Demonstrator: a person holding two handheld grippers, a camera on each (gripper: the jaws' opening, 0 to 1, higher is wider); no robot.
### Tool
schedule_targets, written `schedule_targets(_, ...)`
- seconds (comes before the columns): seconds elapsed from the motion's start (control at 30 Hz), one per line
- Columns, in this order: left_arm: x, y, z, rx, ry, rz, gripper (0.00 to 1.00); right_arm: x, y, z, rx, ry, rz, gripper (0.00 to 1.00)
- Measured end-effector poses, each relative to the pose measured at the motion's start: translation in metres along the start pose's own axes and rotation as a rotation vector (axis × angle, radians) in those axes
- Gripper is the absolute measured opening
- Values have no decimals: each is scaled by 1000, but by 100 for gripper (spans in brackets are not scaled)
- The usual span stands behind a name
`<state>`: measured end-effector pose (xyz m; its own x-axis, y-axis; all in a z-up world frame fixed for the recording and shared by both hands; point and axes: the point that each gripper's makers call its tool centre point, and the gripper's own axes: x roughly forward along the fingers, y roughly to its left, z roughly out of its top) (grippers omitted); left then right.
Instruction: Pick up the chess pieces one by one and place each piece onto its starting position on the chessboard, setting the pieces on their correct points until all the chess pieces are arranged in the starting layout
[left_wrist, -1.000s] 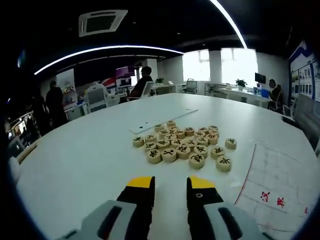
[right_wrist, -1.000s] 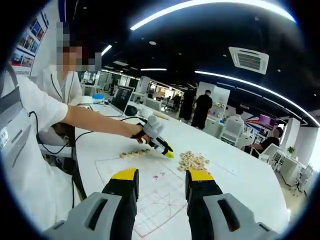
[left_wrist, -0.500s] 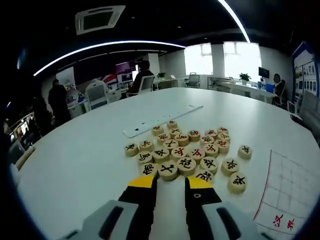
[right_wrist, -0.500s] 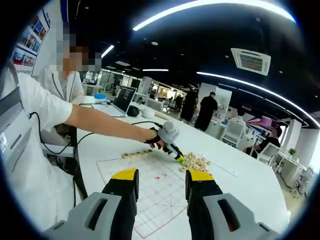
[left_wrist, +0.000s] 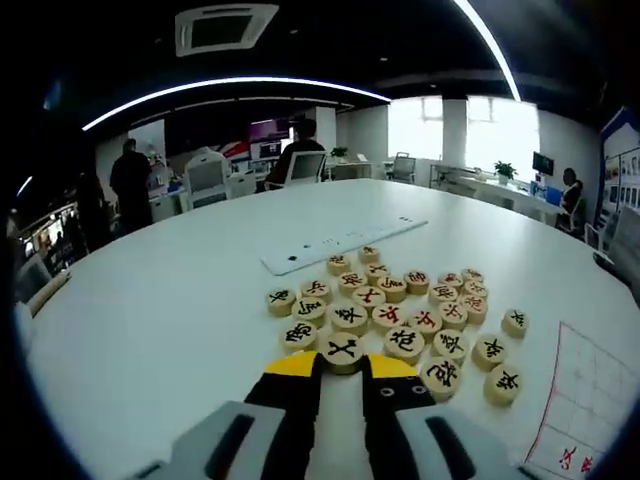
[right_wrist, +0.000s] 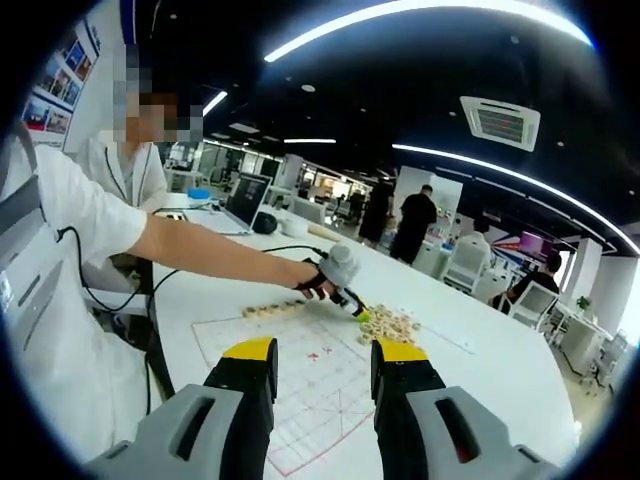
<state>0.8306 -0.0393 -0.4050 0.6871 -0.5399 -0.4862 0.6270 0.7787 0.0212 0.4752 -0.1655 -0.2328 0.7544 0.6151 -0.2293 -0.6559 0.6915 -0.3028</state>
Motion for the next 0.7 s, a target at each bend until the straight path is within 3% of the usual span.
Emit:
schedule_targets(0.13,-8,1,1,22,4,-2,19,-1,1,1,-1,-2,-1,38)
schedule_targets(0.37,-47,-9,8,45,-29,-46,19,-1,0,1,0,-3,-1,38)
schedule_targets(0.53,-87,-21,10,73,-51,-103,19,-4,2,4,-5,-10,1,38)
schedule_targets(0.7,-141,-37,3,139,-63,-157,19,-4,1,6,-6,-13,0,38)
